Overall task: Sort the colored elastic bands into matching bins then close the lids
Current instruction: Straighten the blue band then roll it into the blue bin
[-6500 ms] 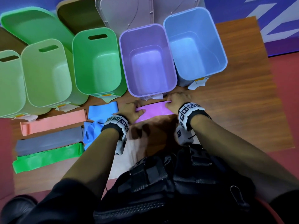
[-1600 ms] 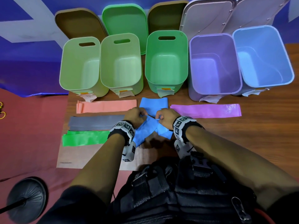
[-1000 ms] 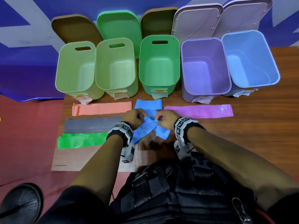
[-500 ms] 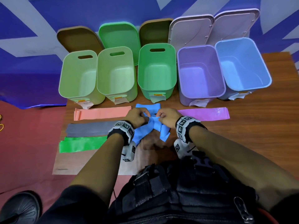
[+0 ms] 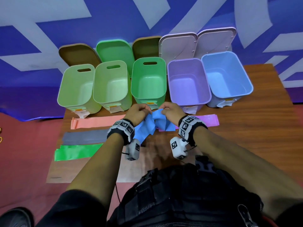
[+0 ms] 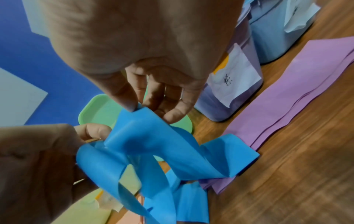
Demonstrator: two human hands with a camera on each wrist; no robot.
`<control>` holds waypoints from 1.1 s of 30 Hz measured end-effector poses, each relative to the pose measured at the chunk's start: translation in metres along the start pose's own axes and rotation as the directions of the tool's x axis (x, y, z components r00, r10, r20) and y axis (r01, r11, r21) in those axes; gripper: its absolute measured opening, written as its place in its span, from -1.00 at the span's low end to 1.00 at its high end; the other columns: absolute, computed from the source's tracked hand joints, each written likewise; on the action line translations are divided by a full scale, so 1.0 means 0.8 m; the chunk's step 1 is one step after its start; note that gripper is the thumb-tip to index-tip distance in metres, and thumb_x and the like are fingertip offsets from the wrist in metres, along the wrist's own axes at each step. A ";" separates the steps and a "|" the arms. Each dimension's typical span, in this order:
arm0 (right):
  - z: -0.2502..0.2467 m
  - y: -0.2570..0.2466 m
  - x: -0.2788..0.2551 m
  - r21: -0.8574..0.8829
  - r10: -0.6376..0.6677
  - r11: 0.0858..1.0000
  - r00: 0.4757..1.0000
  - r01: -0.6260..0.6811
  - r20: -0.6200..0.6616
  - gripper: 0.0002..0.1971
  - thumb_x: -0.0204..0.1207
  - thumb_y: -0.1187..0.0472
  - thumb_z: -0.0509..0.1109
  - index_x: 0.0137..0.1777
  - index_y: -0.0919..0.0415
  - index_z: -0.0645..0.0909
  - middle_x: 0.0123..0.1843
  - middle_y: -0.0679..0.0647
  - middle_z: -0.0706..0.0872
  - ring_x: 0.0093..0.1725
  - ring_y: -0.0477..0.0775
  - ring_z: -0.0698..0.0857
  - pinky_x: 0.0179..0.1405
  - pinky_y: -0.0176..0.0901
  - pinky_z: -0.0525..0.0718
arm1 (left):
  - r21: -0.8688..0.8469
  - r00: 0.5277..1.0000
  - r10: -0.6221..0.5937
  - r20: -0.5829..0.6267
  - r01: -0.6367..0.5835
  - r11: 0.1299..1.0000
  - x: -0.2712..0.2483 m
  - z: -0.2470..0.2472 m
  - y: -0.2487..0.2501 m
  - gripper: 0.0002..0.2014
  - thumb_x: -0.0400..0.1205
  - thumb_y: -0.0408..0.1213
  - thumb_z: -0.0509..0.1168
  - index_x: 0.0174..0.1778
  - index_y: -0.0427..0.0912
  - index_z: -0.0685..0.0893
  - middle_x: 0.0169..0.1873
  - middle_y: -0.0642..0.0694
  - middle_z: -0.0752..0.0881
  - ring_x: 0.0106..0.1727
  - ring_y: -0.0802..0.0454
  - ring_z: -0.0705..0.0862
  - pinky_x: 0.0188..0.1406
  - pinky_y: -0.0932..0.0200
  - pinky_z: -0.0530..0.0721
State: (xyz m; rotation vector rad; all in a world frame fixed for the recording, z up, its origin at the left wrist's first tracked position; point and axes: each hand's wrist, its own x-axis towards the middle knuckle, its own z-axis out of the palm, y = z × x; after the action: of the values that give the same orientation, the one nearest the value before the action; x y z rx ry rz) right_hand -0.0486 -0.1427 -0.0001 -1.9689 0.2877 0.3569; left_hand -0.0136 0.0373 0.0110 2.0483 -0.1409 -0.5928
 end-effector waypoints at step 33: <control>-0.122 -0.063 -0.040 0.234 -0.134 0.948 0.936 0.217 -0.325 -0.75 0.49 0.45 0.28 -0.26 0.12 0.67 -0.29 -0.03 0.64 -0.18 0.00 0.53 -0.16 -0.25 0.52 | -0.001 0.920 0.380 -0.094 -0.382 0.924 0.025 0.036 0.158 -0.65 0.26 -0.46 0.24 -0.15 0.00 0.73 -0.28 -0.15 0.79 -0.30 -0.01 0.66 -0.18 -0.03 0.69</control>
State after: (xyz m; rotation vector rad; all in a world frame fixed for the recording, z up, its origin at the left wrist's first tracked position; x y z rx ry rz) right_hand -0.0485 -0.2100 0.0920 -1.7609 0.3339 -0.1050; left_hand 0.0080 -0.0590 0.0974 1.9537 -0.4661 -0.2544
